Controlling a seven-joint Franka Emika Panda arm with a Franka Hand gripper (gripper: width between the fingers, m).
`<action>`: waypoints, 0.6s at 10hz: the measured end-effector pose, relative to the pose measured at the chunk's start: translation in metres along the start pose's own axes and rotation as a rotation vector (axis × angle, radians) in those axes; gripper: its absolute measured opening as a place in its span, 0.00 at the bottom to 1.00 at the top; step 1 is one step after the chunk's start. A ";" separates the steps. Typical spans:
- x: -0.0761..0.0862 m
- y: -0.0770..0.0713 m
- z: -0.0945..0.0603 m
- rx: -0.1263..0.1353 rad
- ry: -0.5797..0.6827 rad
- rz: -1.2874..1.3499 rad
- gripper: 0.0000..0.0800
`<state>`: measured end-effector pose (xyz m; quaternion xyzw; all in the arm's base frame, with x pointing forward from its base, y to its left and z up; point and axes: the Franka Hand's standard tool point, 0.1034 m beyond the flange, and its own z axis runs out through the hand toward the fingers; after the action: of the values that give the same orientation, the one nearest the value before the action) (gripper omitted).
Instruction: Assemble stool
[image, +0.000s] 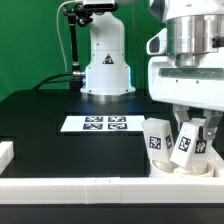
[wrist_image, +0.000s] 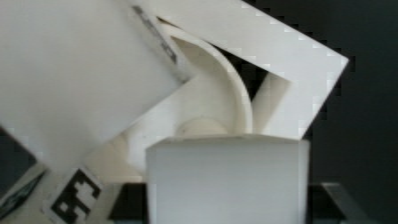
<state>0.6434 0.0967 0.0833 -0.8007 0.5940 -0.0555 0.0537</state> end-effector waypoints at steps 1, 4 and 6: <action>0.000 0.000 0.000 0.001 0.000 0.001 0.43; -0.001 0.000 0.001 -0.001 0.000 -0.004 0.78; -0.002 -0.006 -0.009 0.012 -0.004 -0.010 0.81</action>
Offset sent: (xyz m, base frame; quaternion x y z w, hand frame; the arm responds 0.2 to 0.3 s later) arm 0.0000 0.0000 0.0000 0.0000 0.0000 0.0000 1.0000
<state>0.6473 0.0998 0.0933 -0.8034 0.5896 -0.0576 0.0596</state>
